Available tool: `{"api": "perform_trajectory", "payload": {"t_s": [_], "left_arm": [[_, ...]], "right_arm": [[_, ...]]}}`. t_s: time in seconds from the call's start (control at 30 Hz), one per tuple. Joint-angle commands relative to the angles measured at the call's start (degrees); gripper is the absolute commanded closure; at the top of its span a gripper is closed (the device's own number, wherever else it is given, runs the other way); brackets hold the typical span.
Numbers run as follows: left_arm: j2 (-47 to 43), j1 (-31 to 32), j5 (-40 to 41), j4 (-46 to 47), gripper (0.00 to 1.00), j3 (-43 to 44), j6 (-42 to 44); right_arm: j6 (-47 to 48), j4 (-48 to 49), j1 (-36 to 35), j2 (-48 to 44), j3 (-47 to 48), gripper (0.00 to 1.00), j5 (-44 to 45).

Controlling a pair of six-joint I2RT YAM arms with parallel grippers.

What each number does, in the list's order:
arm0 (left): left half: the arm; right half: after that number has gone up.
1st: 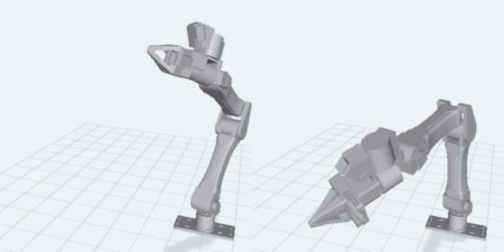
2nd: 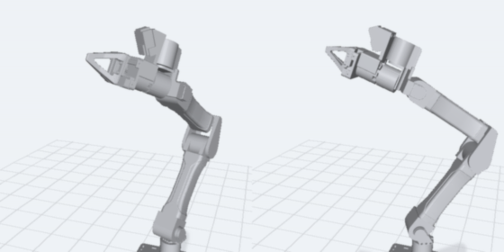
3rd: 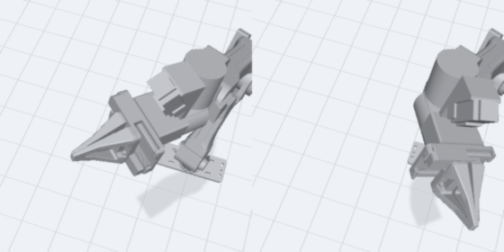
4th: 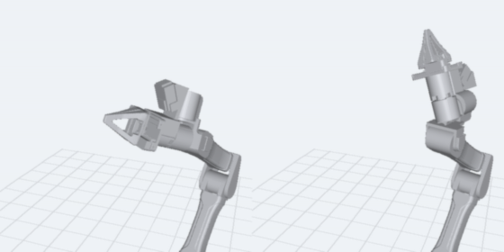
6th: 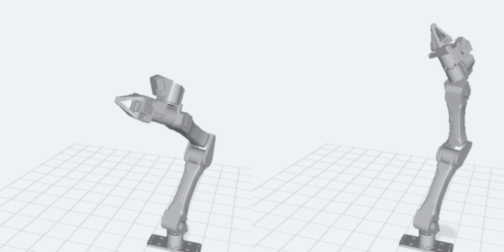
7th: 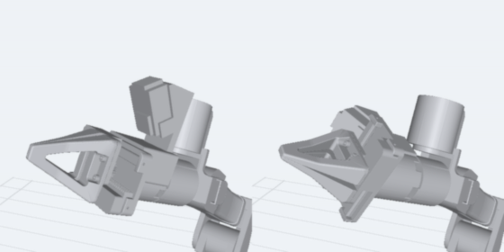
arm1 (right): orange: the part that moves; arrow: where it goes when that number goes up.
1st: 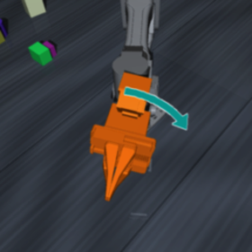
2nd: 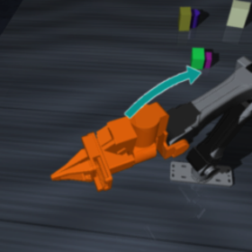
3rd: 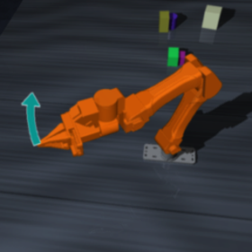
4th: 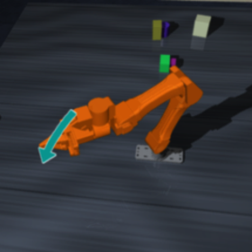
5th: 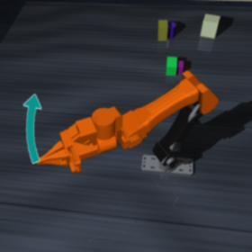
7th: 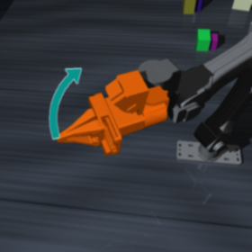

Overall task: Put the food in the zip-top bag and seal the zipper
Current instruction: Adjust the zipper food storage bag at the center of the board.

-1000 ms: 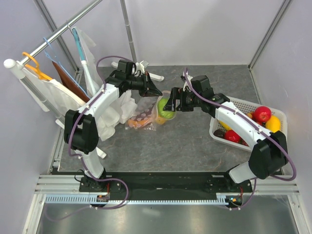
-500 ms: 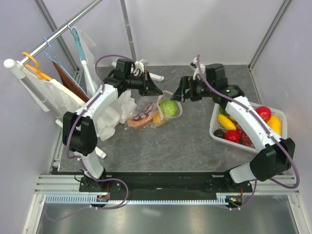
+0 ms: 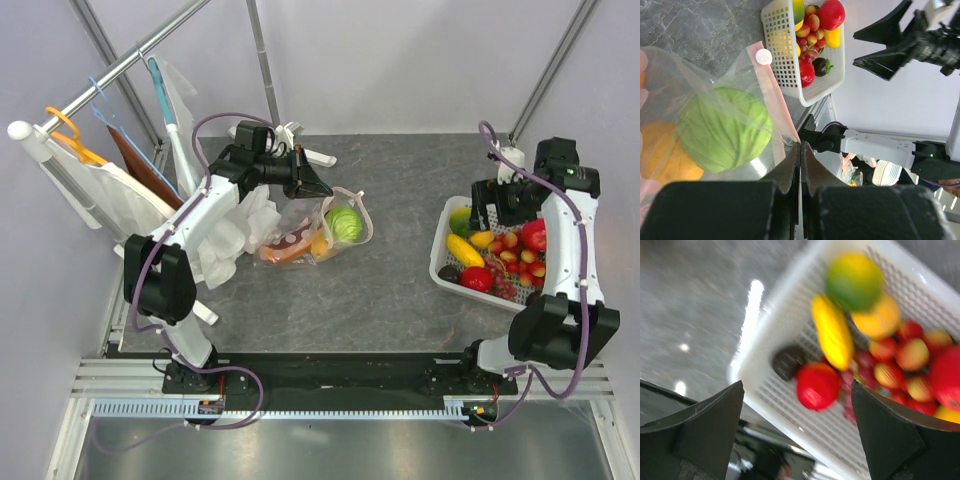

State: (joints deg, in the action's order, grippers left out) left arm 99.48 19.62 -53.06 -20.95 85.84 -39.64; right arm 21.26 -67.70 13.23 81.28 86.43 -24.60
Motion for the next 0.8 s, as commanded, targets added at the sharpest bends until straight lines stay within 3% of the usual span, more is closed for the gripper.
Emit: {"api": "perform_trajectory", "payload": {"t_s": [0.0, 0.4, 0.77], "left_arm": [[-3.07, -0.10, -1.96, 1.26, 0.98, -0.50, 0.09], [-2.36, -0.10, -1.96, 1.44, 0.98, -0.77, 0.61], [-1.75, -0.10, -2.22, 1.44, 0.98, -0.41, 0.44]], "right_arm": [[17.13, -15.08, 4.34, 2.57, -3.63, 0.06, 7.17], [12.67, -2.98, 5.22, 2.92, -18.31, 0.01, 14.14], [10.65, 3.01, 4.70, 5.83, -22.01, 0.02, 13.62]]}}
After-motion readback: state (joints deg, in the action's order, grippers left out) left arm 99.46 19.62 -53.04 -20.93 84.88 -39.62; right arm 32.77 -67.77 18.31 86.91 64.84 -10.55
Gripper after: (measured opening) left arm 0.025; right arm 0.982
